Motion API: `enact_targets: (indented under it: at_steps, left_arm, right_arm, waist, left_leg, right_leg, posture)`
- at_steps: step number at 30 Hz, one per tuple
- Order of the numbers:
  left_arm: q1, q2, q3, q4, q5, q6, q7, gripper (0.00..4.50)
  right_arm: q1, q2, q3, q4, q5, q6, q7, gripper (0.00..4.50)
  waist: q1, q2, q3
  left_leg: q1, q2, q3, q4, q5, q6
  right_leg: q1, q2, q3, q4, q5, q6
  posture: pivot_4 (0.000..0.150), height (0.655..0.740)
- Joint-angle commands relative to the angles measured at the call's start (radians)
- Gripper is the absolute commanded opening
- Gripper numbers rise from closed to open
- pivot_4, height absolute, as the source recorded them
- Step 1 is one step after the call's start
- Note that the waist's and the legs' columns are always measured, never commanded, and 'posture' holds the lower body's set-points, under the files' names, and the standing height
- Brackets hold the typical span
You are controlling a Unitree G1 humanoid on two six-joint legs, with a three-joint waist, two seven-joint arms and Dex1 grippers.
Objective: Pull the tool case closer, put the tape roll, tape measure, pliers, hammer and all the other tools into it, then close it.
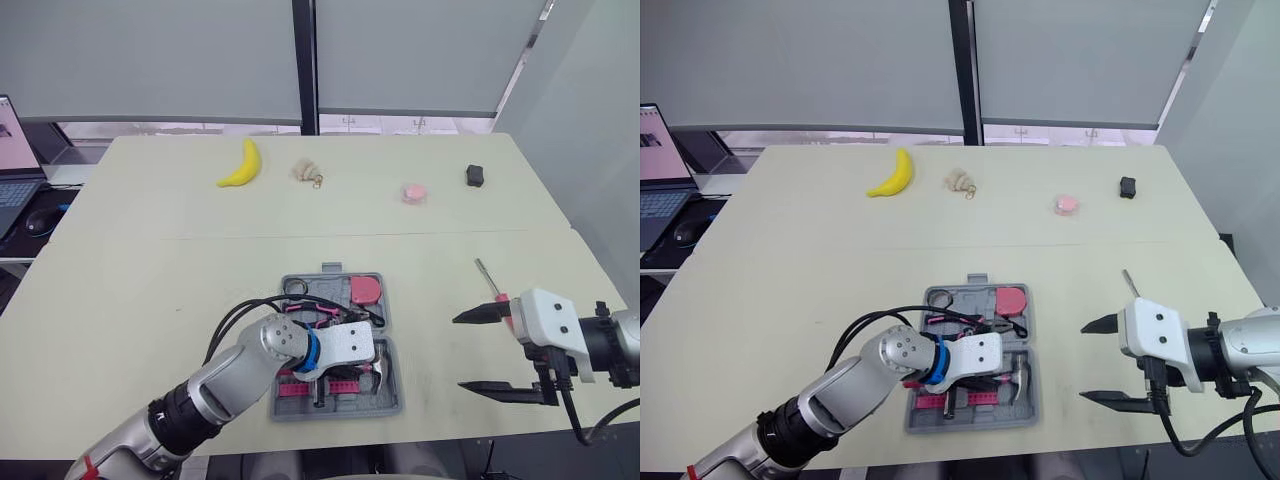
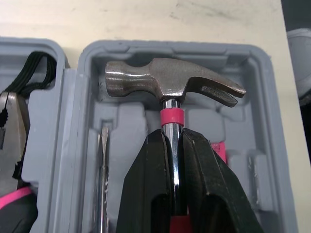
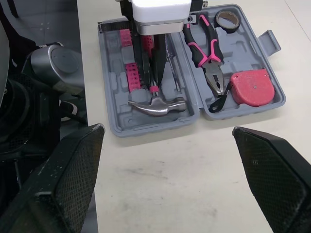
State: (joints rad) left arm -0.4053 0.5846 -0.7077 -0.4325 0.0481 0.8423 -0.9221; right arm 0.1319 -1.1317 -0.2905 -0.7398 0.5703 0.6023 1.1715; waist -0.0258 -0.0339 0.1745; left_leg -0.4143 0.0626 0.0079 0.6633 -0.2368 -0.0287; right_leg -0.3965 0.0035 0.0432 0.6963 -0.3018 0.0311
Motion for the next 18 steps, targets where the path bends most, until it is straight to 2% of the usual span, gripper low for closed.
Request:
enact_targets:
  at_steps: [1,9,11,12,15,18]
  left_arm:
    - [-0.005,-0.012,0.007,-0.018,0.006,-0.016,0.020,0.08]
    - [-0.011,-0.024,-0.002,-0.007,0.003,-0.006,0.023,0.08]
    - [-0.011,-0.026,0.006,-0.013,-0.001,-0.006,0.025,0.79]
    - [-0.013,-0.028,0.010,-0.016,-0.003,-0.005,0.026,0.98]
    - [-0.021,-0.018,0.027,-0.033,-0.013,-0.003,0.015,1.91]
    - [-0.028,-0.024,0.121,-0.074,-0.080,0.017,0.003,2.89]
  right_arm:
    - [0.000,-0.005,-0.024,-0.017,0.000,-0.010,-0.006,4.50]
    - [0.005,-0.006,-0.024,-0.018,-0.003,-0.013,-0.009,4.50]
    - [0.005,-0.007,-0.025,-0.019,-0.003,-0.012,-0.011,4.50]
    - [0.005,-0.008,-0.026,-0.020,-0.001,-0.011,-0.011,4.50]
    - [0.006,-0.009,-0.030,-0.022,0.001,-0.009,-0.015,4.50]
    - [0.003,-0.006,-0.032,-0.025,0.005,-0.004,-0.024,4.50]
  waist:
    - [0.000,0.000,0.000]
    - [0.000,0.000,0.000]
    - [0.000,0.000,0.000]
    - [0.000,0.000,0.000]
    - [0.000,0.000,0.000]
    - [0.000,0.000,0.000]
  left_leg:
    - [0.000,0.000,0.000,0.000,0.000,0.000]
    - [0.002,0.000,0.000,0.000,0.000,0.000]
    - [0.002,0.000,0.000,0.000,0.000,0.000]
    - [0.003,0.000,0.000,0.000,0.000,0.000]
    - [0.006,0.000,0.000,0.000,0.000,0.000]
    - [0.008,0.000,0.000,0.000,0.000,0.000]
  right_leg:
    - [0.000,0.000,0.000,0.000,0.000,0.000]
    - [0.002,0.000,0.000,0.000,0.000,0.000]
    - [0.002,0.000,0.000,0.000,0.000,0.000]
    - [0.003,0.000,0.000,0.000,0.000,0.000]
    - [0.007,0.000,0.000,-0.001,0.000,0.000]
    - [0.008,0.000,0.000,-0.001,0.000,0.000]
  posture:
    - [0.150,0.7274]
    - [0.150,0.7274]
    - [0.150,0.7274]
    - [0.150,0.7274]
    - [0.150,0.7274]
    - [0.150,0.7274]
